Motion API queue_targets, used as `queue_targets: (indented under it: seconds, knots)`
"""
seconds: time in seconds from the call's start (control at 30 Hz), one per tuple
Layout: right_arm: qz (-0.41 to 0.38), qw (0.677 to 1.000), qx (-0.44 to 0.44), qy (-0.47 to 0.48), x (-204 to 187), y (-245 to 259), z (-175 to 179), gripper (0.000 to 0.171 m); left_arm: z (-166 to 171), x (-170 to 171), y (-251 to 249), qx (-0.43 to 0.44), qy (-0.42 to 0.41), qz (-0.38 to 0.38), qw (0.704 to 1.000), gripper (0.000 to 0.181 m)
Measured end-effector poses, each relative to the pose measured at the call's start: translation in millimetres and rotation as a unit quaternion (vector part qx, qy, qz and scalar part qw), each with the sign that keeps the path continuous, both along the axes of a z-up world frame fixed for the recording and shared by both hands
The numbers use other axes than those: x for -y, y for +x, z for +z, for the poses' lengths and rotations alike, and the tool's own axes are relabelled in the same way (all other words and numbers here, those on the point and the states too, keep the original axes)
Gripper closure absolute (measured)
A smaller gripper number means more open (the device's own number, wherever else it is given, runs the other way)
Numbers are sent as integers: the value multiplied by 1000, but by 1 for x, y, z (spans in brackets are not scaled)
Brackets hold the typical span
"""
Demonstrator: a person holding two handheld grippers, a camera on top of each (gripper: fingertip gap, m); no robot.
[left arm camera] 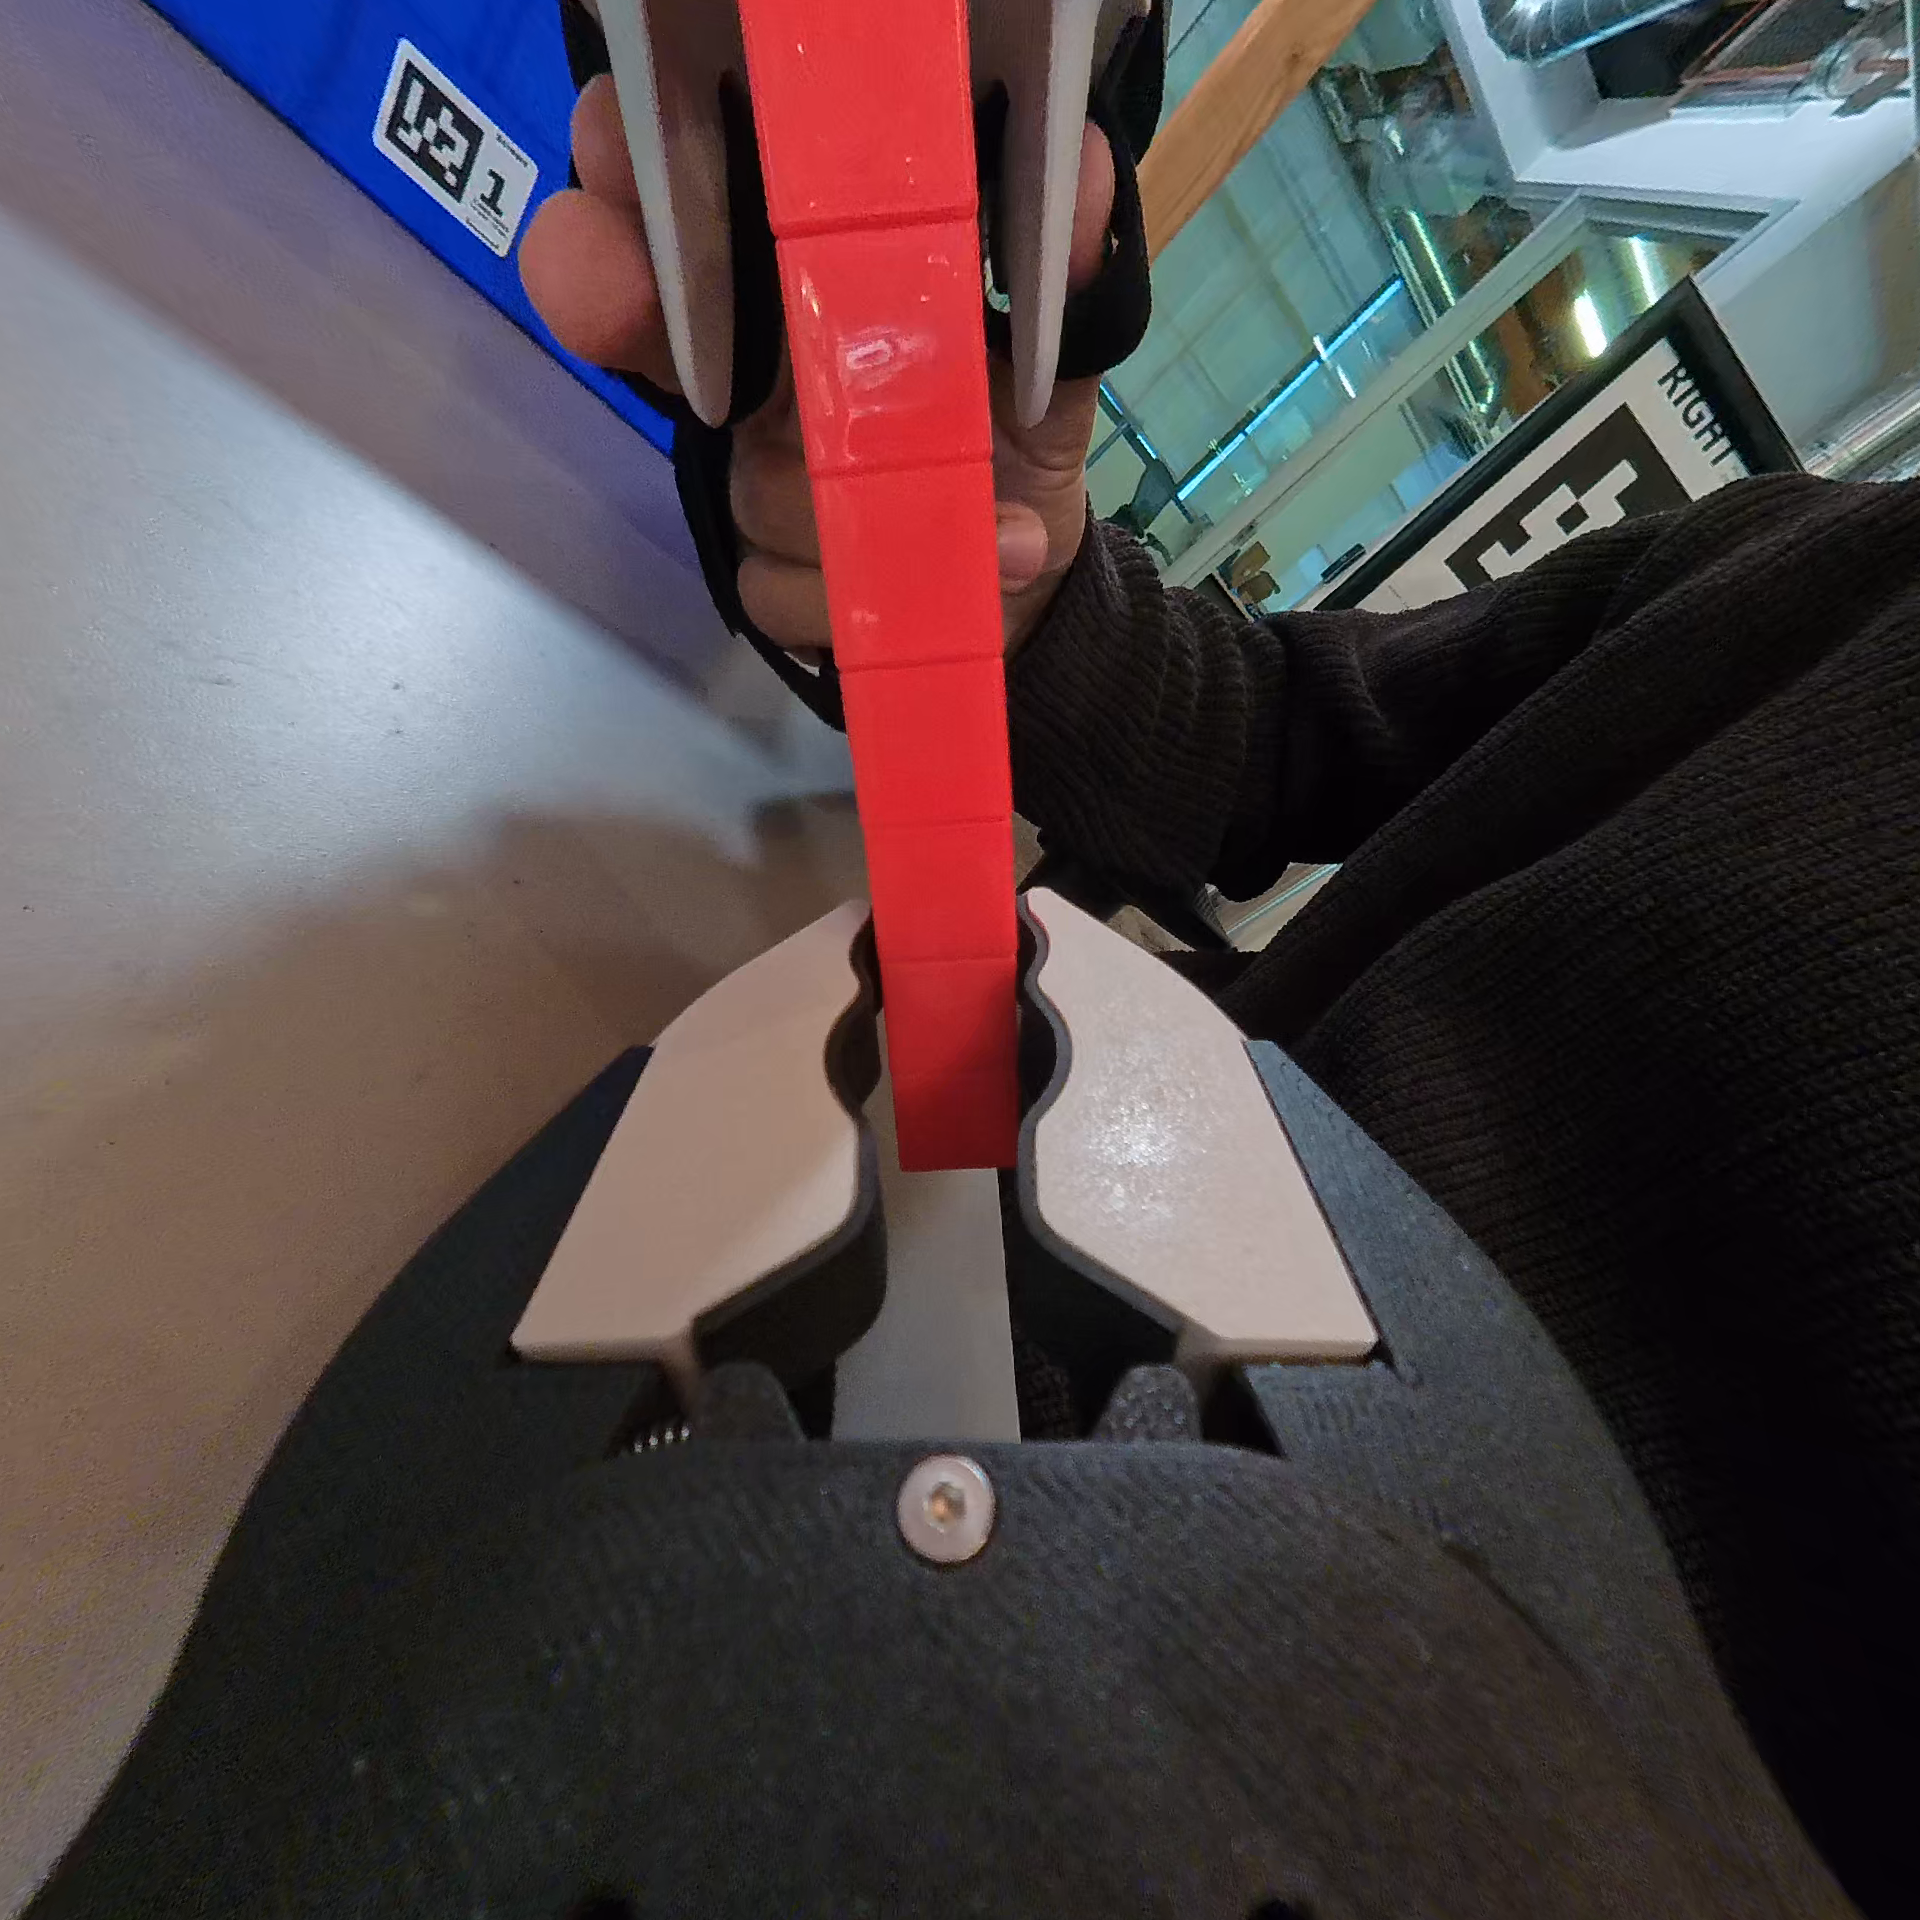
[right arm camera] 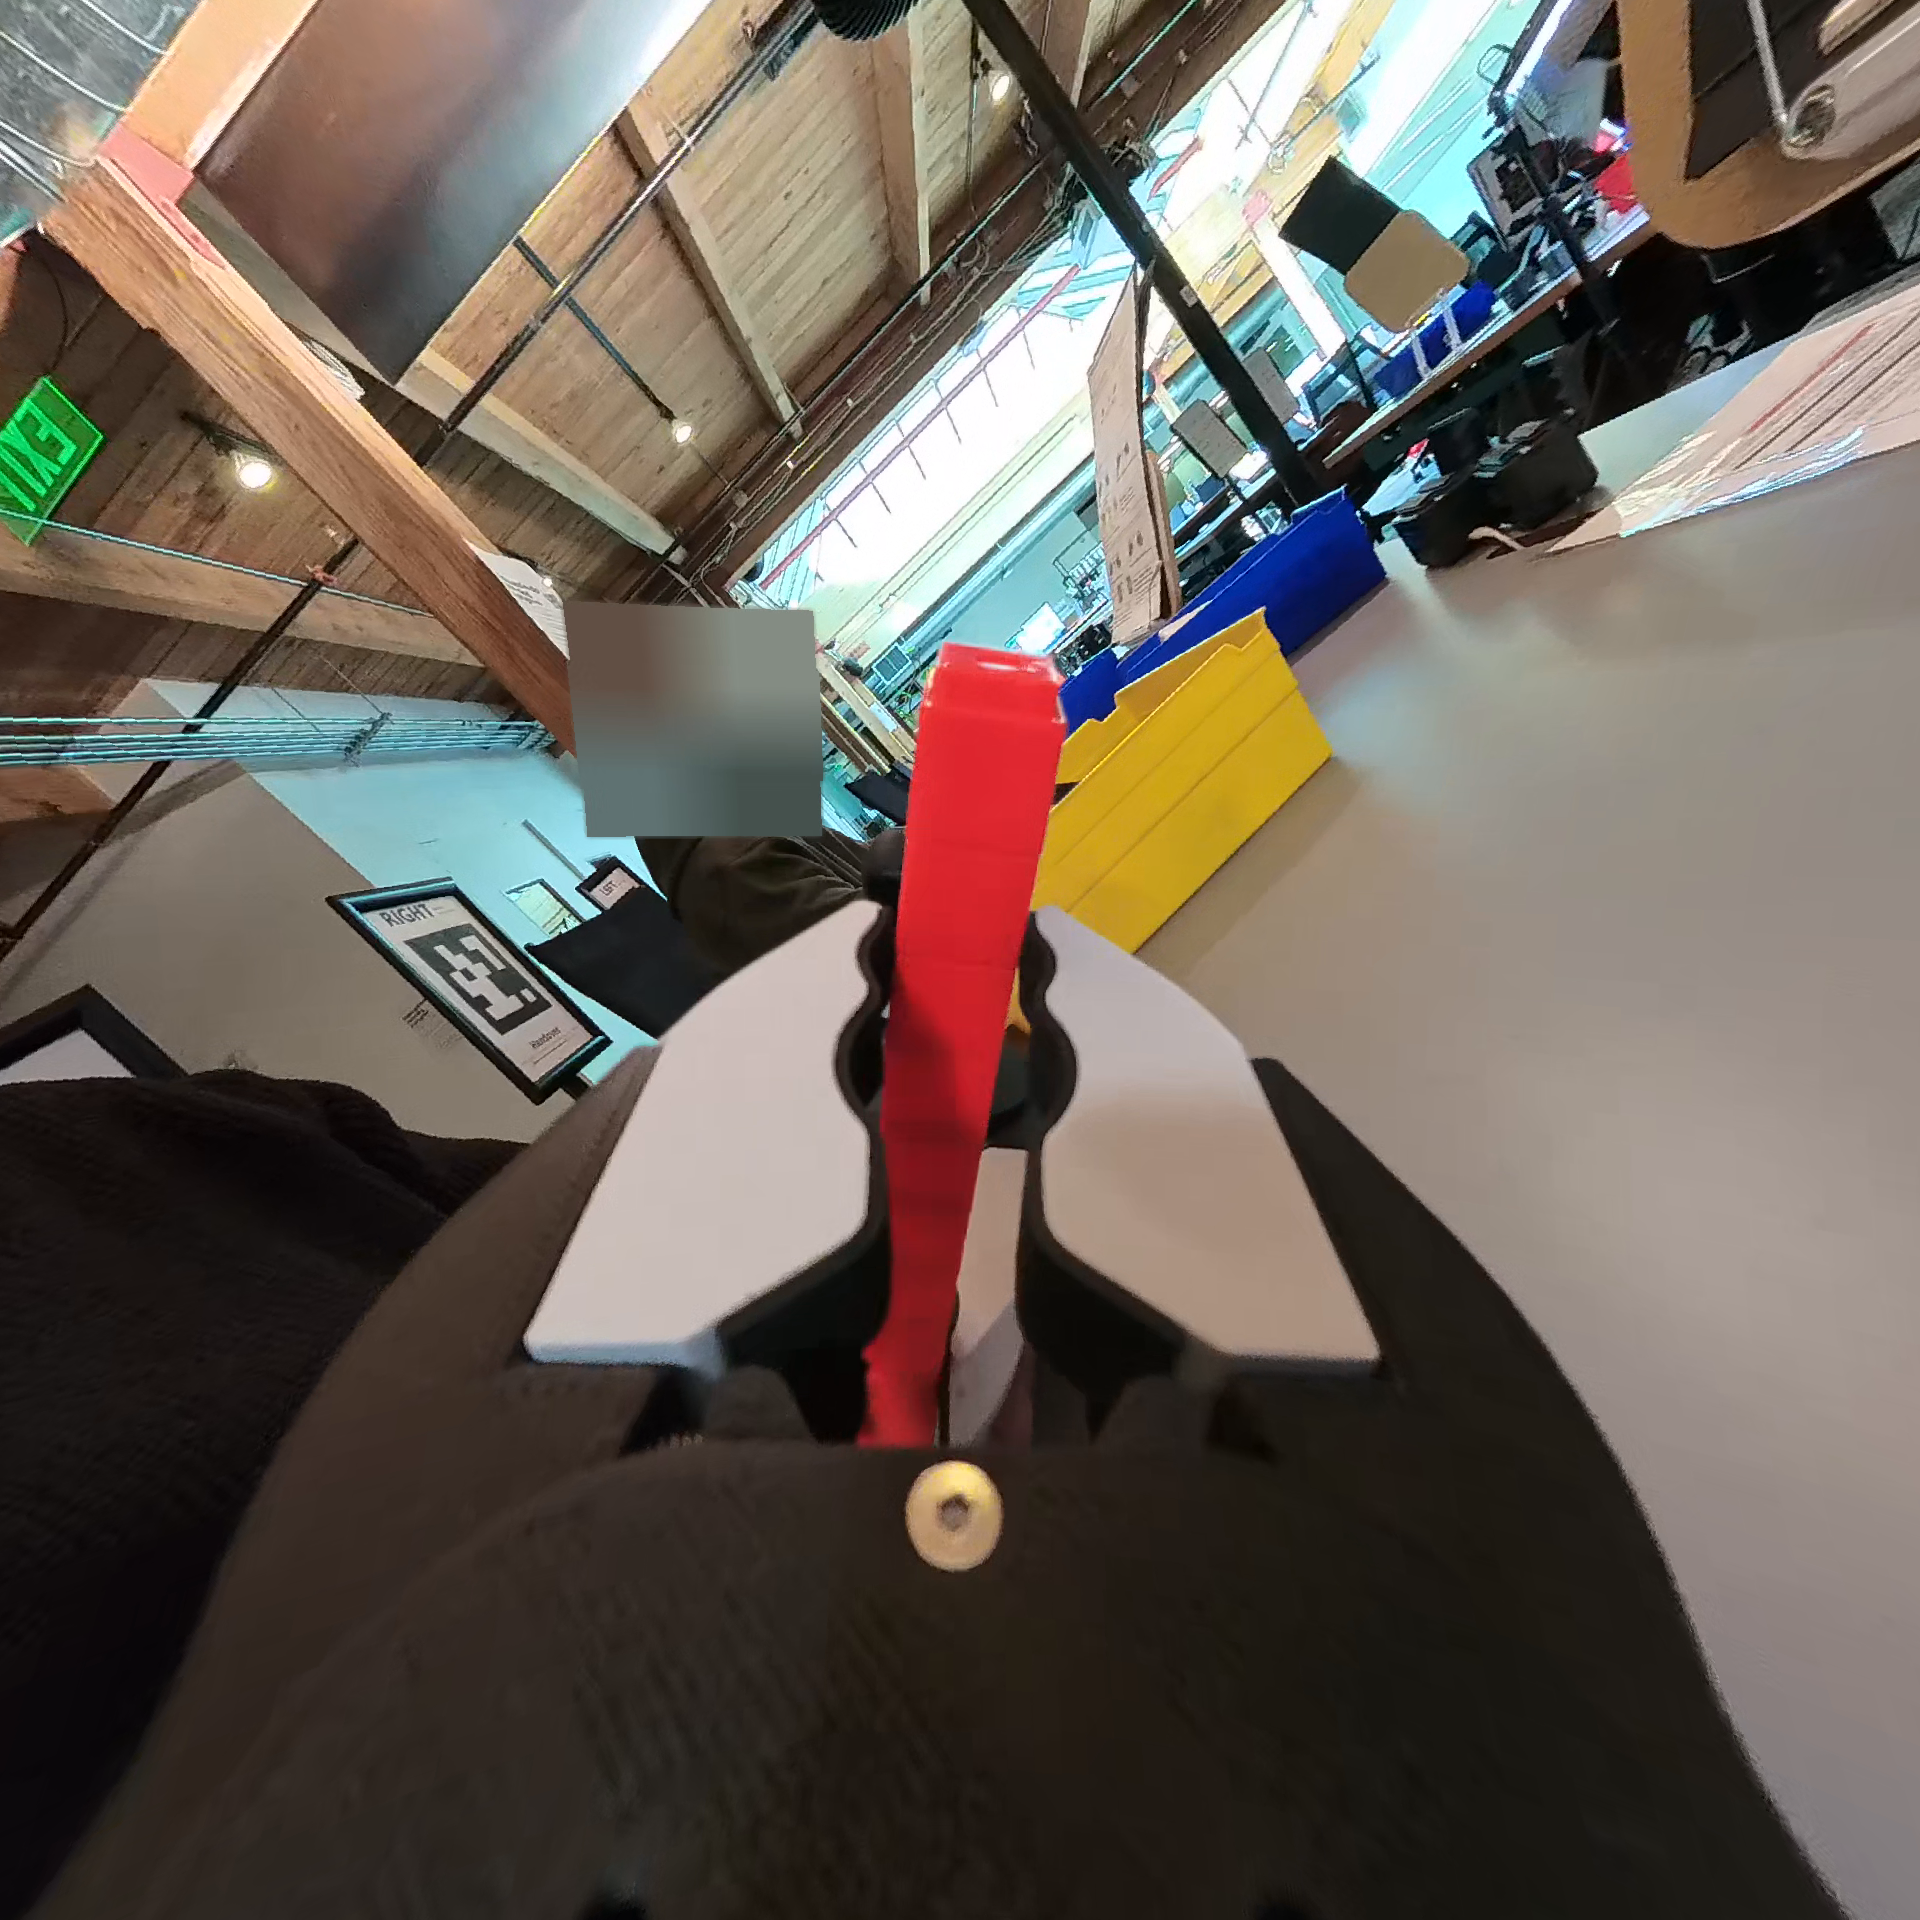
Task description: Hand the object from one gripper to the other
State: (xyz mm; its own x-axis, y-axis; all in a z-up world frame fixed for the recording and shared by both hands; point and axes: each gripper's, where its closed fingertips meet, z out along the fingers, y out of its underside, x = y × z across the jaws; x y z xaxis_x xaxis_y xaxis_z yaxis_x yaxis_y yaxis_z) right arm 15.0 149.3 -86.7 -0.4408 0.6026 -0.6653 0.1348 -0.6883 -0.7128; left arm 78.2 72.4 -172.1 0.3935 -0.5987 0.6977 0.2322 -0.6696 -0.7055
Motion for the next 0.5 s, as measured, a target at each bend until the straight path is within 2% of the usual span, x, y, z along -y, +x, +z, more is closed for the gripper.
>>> queue_targets:
  seconds: [0.1,0.2,0.3,0.5]
  knots:
    - [1,1000,-2,1,0,1,2,148,1,-1,-1,13,-4,2,1000,156]
    - [8,1000,-4,2,1,2,2,149,8,-3,-3,42,0,11,999,129]
    - [32,999,-20,-13,5,5,8,149,18,-2,-3,81,2,7,997,112]
    - [117,983,-63,-125,15,13,24,149,37,1,-2,153,12,-5,988,102]
